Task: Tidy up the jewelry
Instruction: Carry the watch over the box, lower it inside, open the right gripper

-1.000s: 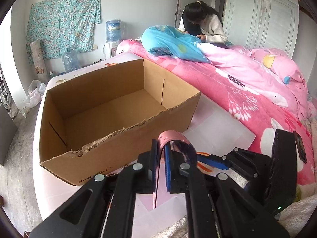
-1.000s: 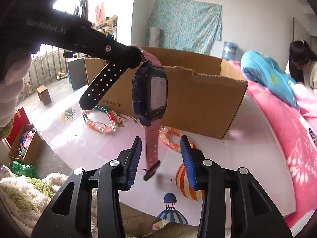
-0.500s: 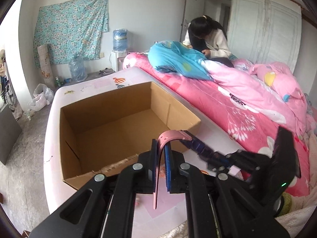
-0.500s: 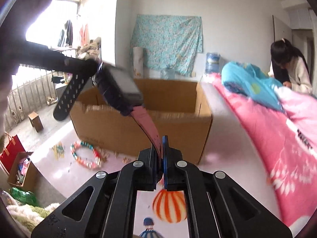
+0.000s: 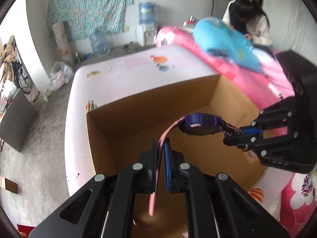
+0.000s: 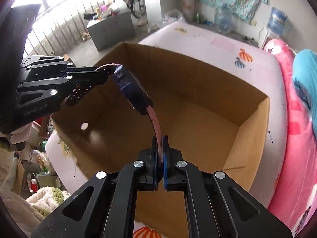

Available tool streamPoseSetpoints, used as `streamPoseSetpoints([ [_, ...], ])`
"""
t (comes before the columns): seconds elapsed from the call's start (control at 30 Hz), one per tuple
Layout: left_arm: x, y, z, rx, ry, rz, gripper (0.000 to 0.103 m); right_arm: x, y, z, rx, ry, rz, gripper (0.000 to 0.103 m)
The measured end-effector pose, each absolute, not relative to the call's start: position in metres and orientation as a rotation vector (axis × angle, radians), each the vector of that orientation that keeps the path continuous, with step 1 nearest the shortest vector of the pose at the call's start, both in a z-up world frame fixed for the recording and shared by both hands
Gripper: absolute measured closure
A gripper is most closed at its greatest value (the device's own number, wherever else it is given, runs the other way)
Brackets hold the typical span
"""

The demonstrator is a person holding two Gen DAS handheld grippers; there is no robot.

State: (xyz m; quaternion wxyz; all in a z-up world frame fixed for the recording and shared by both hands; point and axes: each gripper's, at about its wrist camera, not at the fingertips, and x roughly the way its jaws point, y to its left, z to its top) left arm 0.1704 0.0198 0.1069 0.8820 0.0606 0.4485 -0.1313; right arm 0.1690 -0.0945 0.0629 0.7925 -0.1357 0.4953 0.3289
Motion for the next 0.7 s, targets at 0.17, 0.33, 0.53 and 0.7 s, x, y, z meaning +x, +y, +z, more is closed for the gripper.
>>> streamPoseSetpoints([
  [0.17,0.218,0.030,0.088,0.154,1.021,-0.231,0.097,0.229,-0.073,0.025,-0.346,1.271,0.692,0.098],
  [0.33,0.233,0.036,0.084,0.173,1.016,-0.209,0.097,0.260,-0.062,-0.001,-0.388,1.318,0.611,0.098],
  [0.53,0.221,0.042,0.094,0.146,0.955,-0.216,0.097,0.268,-0.064,0.000,-0.380,1.303,0.572,0.093],
  [0.7,0.204,0.054,0.107,0.121,0.912,-0.217,0.089,0.268,-0.069,0.006,-0.392,1.256,0.526,0.080],
])
